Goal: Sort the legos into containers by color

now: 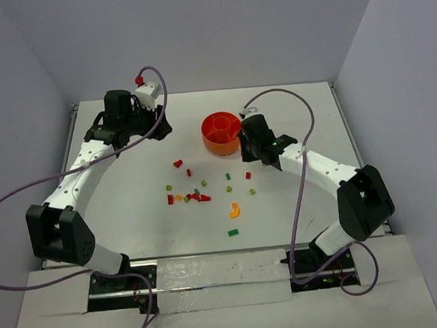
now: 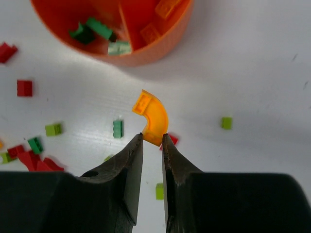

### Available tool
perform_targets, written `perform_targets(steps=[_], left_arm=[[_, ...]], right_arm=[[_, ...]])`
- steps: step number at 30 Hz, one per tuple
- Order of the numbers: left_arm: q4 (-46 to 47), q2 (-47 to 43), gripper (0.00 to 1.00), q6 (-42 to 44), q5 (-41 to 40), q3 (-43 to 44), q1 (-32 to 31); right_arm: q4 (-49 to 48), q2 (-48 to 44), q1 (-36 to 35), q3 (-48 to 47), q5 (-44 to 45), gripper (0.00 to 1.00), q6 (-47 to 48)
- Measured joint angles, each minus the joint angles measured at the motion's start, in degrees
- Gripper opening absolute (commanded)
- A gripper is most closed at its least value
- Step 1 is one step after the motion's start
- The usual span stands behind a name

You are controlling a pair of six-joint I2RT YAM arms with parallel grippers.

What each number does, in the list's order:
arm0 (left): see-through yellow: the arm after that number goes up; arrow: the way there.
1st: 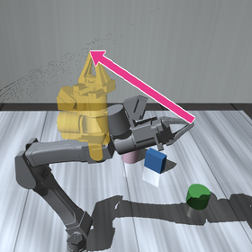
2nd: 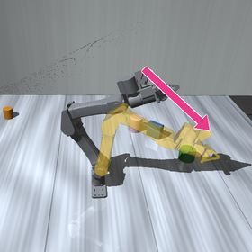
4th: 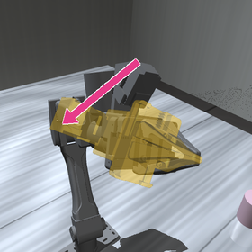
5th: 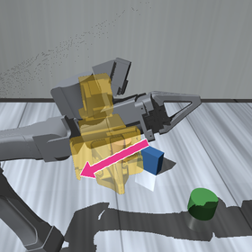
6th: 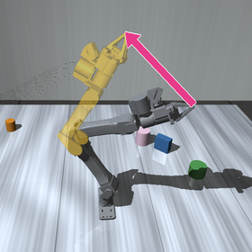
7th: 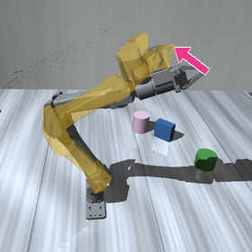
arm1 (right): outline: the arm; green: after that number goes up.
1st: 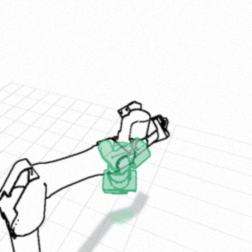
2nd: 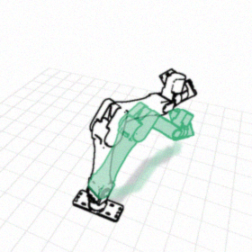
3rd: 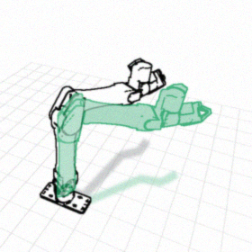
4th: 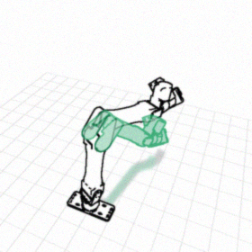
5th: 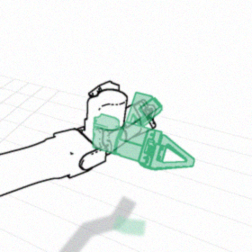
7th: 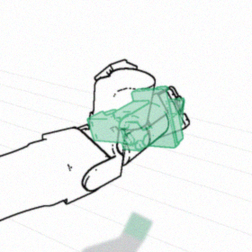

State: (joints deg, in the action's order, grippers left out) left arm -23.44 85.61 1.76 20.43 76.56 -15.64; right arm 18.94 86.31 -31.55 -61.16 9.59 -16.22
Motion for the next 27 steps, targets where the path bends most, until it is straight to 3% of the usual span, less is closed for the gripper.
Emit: perform_targets(steps=[7,21,27], left_arm=[[0.0,0.8,0.58,0.0,0.4,1.3,0.0],[0.0,2.2,0.59,0.4,2.6,1.8,0.0],[0.0,2.4,0.60,0.4,2.6,1.8,0.0]], right_arm=[[-0.3,3.9,4.4,-7.6,-0.8,0.17,1.3],[0.0,13.1,4.9,-15.5,-3.1,0.22,2.0],[0.6,16.3,5.4,-19.4,-3.7,0.33,1.5]])
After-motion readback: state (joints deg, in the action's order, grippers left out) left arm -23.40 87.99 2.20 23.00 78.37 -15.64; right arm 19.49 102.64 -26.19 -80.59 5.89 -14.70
